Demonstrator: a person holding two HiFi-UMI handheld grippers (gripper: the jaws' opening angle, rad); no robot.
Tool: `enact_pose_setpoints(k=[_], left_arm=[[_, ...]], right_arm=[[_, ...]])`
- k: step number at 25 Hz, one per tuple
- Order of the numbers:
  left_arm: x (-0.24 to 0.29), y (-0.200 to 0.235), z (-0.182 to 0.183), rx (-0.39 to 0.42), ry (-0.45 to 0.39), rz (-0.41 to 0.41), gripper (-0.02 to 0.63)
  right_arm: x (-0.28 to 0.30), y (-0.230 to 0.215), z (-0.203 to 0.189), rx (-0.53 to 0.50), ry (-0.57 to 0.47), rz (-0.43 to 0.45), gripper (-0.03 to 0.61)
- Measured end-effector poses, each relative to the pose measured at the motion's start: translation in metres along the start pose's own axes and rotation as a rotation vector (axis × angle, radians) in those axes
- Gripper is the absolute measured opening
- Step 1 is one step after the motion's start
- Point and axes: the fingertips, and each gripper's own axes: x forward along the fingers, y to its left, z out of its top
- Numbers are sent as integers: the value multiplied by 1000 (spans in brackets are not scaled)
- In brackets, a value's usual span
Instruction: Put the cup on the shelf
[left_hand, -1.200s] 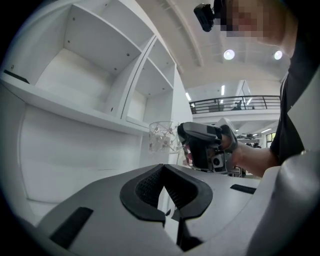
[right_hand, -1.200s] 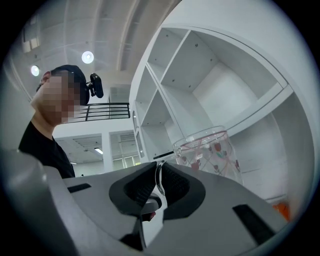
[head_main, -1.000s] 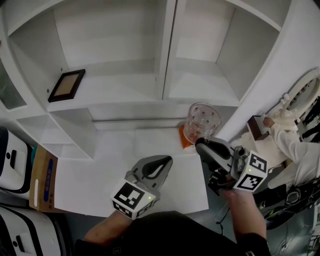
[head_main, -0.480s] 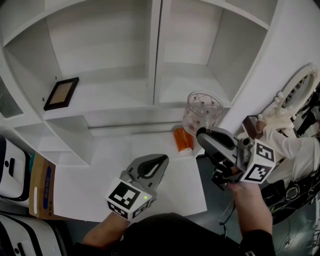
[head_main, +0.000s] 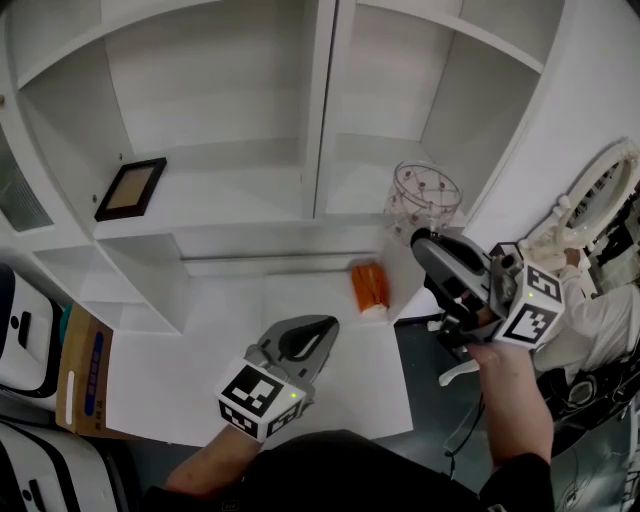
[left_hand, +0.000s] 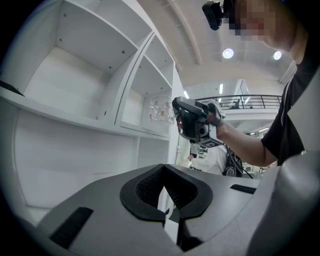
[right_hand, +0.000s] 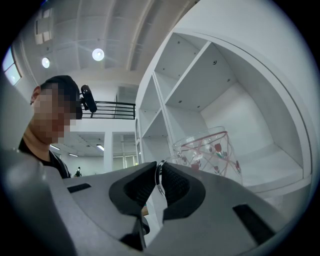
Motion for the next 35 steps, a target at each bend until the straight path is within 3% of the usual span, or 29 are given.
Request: enact_pose_setpoints(k=[9, 24, 35], left_arm=[[8, 4, -2, -5, 11, -7, 11], [21, 22, -12, -15, 38, 14, 11], [20, 27, -11, -12, 38, 31, 11]], right_arm=[[2, -32, 8, -24, -5, -43, 37], [-2, -83, -1, 25, -18, -107, 37], [-5, -122, 8, 153, -60, -222, 37]])
